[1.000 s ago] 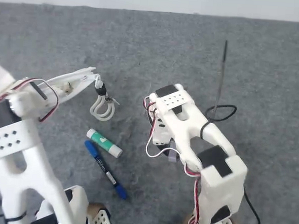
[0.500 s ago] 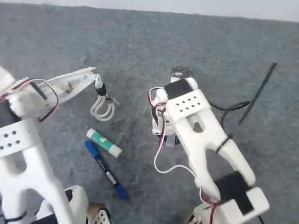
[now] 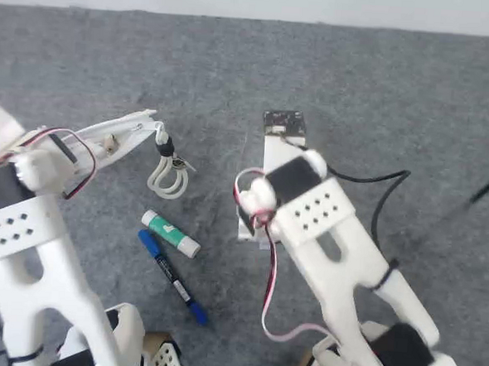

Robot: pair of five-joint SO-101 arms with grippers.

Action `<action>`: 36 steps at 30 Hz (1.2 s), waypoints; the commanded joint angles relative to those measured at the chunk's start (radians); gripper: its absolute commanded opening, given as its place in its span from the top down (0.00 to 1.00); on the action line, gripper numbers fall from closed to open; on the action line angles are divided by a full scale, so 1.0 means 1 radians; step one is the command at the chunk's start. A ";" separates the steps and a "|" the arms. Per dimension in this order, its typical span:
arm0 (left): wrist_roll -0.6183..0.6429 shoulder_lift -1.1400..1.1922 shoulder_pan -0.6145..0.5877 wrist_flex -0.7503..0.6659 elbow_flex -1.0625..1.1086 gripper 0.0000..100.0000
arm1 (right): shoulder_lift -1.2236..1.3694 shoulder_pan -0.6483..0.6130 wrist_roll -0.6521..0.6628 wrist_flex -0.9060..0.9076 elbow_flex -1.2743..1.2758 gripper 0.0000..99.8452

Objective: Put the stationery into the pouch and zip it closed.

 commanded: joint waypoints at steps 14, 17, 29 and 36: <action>0.012 -0.011 -0.006 -0.032 -0.033 0.99 | -0.262 0.082 0.147 -0.662 0.430 0.99; 0.012 -0.011 -0.005 -0.032 -0.033 0.99 | -0.260 0.079 0.221 -0.667 0.451 0.99; 0.012 -0.011 -0.005 -0.032 -0.031 0.99 | -0.028 0.090 0.356 -0.645 0.396 0.99; 0.012 -0.011 -0.005 -0.032 -0.031 0.99 | 0.177 0.127 0.377 -0.524 0.238 0.99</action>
